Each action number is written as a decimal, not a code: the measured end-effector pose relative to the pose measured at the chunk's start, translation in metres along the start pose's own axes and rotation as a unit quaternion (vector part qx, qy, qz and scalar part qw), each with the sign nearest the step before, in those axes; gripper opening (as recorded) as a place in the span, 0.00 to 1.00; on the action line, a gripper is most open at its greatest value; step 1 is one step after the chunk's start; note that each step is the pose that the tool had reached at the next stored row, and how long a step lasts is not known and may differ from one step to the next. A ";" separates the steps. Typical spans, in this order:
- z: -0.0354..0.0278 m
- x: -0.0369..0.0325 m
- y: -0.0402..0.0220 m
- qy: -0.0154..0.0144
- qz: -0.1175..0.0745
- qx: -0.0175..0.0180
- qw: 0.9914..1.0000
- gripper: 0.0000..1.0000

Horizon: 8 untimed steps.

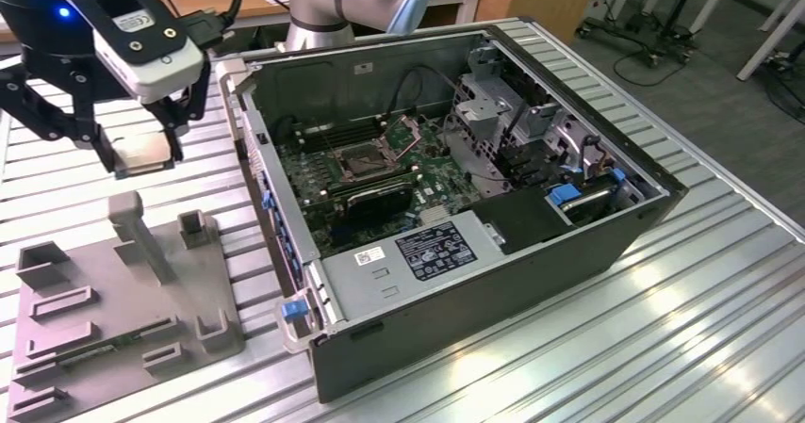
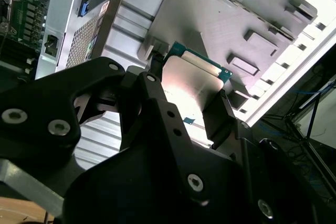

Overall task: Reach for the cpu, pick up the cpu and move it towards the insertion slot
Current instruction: 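Pick up the cpu and move it towards the insertion slot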

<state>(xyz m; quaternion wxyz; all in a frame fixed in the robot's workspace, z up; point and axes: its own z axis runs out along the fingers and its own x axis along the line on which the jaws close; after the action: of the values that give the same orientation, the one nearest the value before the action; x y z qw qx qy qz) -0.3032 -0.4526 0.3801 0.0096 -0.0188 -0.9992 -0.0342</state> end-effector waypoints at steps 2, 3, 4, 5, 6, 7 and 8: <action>0.0000 -0.0009 0.0000 0.000 0.000 0.000 1.000 0.55; 0.0000 -0.0013 0.0000 0.000 0.000 0.000 1.000 0.55; 0.0000 -0.0017 0.0001 0.000 0.000 0.000 1.000 0.55; 0.0000 -0.0021 0.0001 0.000 0.000 0.000 1.000 0.55; 0.0001 -0.0025 0.0001 0.000 0.000 0.000 1.000 0.55; 0.0000 -0.0029 0.0001 0.000 0.000 0.000 1.000 0.55; 0.0000 -0.0032 0.0001 0.000 0.000 0.000 1.000 0.55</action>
<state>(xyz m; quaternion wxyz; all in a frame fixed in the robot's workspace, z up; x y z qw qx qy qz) -0.3000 -0.4526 0.3801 0.0096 -0.0188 -0.9992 -0.0345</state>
